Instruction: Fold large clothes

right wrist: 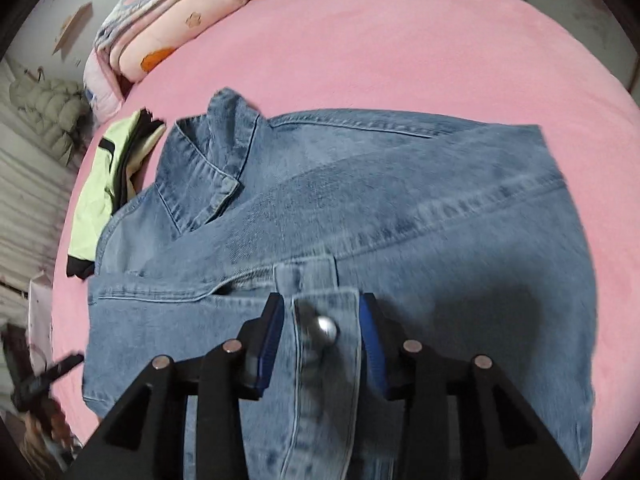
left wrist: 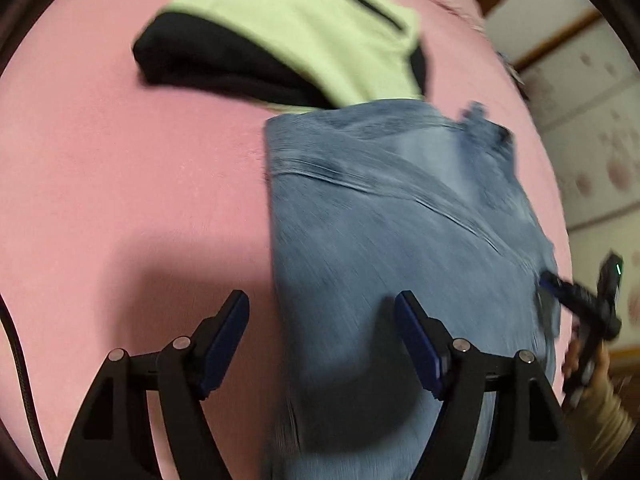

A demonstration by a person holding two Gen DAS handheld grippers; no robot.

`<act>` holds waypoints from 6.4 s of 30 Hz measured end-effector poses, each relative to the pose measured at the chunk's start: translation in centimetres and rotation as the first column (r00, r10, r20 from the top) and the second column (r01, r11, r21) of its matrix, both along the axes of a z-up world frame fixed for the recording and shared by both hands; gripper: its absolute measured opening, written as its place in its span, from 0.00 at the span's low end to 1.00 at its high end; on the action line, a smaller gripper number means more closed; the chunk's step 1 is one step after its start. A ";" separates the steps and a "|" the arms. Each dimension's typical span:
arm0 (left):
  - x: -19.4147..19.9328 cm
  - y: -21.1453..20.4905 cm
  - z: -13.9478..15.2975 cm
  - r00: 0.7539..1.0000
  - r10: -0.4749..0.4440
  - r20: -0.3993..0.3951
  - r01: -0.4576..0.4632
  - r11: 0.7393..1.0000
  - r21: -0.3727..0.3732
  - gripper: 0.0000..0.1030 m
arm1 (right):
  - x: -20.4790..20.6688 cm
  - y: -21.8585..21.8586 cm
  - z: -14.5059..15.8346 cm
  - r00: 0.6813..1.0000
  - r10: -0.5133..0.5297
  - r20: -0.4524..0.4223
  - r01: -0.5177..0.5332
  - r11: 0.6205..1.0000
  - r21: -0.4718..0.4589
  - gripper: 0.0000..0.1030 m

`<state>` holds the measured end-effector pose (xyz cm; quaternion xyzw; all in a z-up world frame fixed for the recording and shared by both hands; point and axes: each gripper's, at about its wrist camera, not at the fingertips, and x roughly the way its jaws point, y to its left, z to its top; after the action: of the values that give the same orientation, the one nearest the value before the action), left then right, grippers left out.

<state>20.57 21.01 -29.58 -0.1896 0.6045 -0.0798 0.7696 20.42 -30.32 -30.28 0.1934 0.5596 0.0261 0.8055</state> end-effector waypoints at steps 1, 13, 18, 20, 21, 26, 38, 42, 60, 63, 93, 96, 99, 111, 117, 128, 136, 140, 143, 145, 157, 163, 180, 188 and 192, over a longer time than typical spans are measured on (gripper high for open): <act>0.8 0.1 -0.9 1.000 0.020 -0.015 -0.020 1.000 -0.015 0.72 | 0.6 0.2 -0.3 1.000 0.017 -0.006 -0.017 1.000 0.002 0.38; 3.7 -1.7 -1.9 1.000 0.022 0.019 -0.022 0.999 0.028 0.33 | 1.1 1.6 -1.7 0.989 0.150 0.007 -0.149 0.986 -0.068 0.26; 2.8 -2.9 -0.4 0.995 0.023 0.101 -0.036 0.991 0.132 0.14 | 0.7 3.2 1.0 0.975 0.208 0.077 -0.187 0.958 -0.215 0.07; 2.2 -3.4 0.5 0.988 0.016 0.155 -0.043 0.983 0.177 0.13 | 1.0 3.3 2.6 0.969 0.208 0.137 -0.169 0.953 -0.251 0.04; 1.9 -3.7 0.8 0.983 0.012 0.182 -0.049 0.978 0.200 0.12 | 1.2 3.2 3.2 0.966 0.203 0.159 -0.155 0.950 -0.272 0.00; 1.5 -5.0 0.2 0.977 -0.002 0.215 -0.062 0.954 0.294 0.12 | 4.2 2.0 3.4 0.970 0.165 0.179 -0.100 0.941 -0.325 0.00; 2.3 -4.9 -1.1 0.983 0.017 0.182 -0.066 0.962 0.265 0.13 | -0.6 -1.4 0.7 0.994 0.100 -0.032 -0.099 0.994 0.055 0.23; 2.4 -4.5 -1.2 0.985 0.018 0.174 -0.063 0.965 0.255 0.14 | -3.0 -0.8 -1.0 0.989 0.118 -0.084 -0.113 0.992 0.058 0.25; 1.3 -5.1 -0.4 0.955 0.078 0.286 -0.162 0.945 0.284 0.08 | -0.8 2.6 4.7 0.960 0.190 0.206 -0.153 0.971 -0.182 0.04; 1.4 -5.9 -1.4 0.958 0.042 0.284 -0.142 0.930 0.340 0.09 | 0.1 3.2 1.3 0.974 0.209 0.090 -0.185 0.957 -0.224 0.06; -2.5 -13.0 -2.1 0.973 -0.162 0.163 0.103 0.941 0.322 0.35 | -4.5 16.4 -0.6 0.907 0.408 0.107 -0.359 0.879 -0.314 0.14; -3.3 -12.2 -1.9 0.965 -0.203 0.164 0.138 0.931 0.339 0.35 | -5.5 11.8 -0.7 0.945 0.317 0.079 -0.260 0.878 -0.401 0.19; -3.8 -11.5 -1.6 0.963 -0.222 0.154 0.157 0.924 0.348 0.35 | -6.1 6.7 -0.8 0.970 0.229 0.085 -0.199 0.942 -0.269 0.06; -6.8 -12.4 6.7 0.981 -0.139 0.138 0.072 0.912 0.404 0.69 | -8.7 6.6 7.7 0.981 0.174 0.080 -0.154 0.965 -0.213 0.08; -9.0 -13.5 14.8 0.974 -0.077 0.215 -0.009 0.928 0.373 0.79 | -9.7 7.0 13.5 0.972 0.211 0.104 -0.187 0.960 -0.208 0.09; -14.4 -15.1 23.6 0.956 0.058 0.287 -0.153 0.934 0.322 0.86 | -13.1 4.7 23.1 0.950 0.208 0.231 -0.165 0.967 -0.193 0.15; -18.6 -14.8 25.0 0.953 0.114 0.280 -0.197 0.937 0.289 0.86 | -17.7 3.5 25.4 0.941 0.179 0.286 -0.136 0.977 -0.162 0.28; -21.1 -15.2 24.7 0.948 0.054 0.312 -0.158 0.935 0.319 0.86 | -20.0 2.9 24.8 0.949 0.153 0.276 -0.114 0.982 -0.153 0.28; -22.9 -15.3 23.6 0.955 0.001 0.297 -0.106 0.935 0.338 0.86 | -22.6 2.2 24.0 0.953 0.122 0.276 -0.080 0.984 -0.157 0.28; -24.0 -14.9 22.7 0.960 -0.014 0.281 -0.084 0.939 0.333 0.86 | -24.4 1.8 23.4 0.958 0.101 0.270 -0.056 0.984 -0.170 0.28; -31.6 -8.4 10.5 0.990 0.016 0.141 -0.051 0.967 0.249 0.86 | -32.7 1.9 16.1 0.982 0.063 0.177 -0.022 0.975 -0.223 0.28; -33.0 -5.7 5.1 0.995 0.049 0.086 -0.065 0.980 0.190 0.86 | -34.8 2.6 13.5 0.989 0.060 0.133 -0.029 0.973 -0.229 0.28; -32.0 -6.6 -1.6 1.000 0.016 0.017 -0.017 0.998 0.060 0.44 | -36.1 0.6 11.4 0.995 0.015 0.100 0.010 0.970 -0.241 0.28; -31.2 -9.3 0.4 0.998 -0.060 0.020 0.055 0.980 0.193 0.14 | -37.2 -3.1 8.9 0.994 -0.103 0.028 0.106 0.979 -0.177 0.28; -31.0 -10.2 0.8 0.995 -0.094 0.016 0.088 0.966 0.245 0.14 | -38.4 -5.7 6.7 0.982 -0.190 -0.020 0.186 0.975 -0.126 0.34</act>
<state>-10.40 10.80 -28.78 -0.0645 0.6072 -0.0428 0.7908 -18.00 -35.98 -23.53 0.1958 0.5521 -0.0877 0.8057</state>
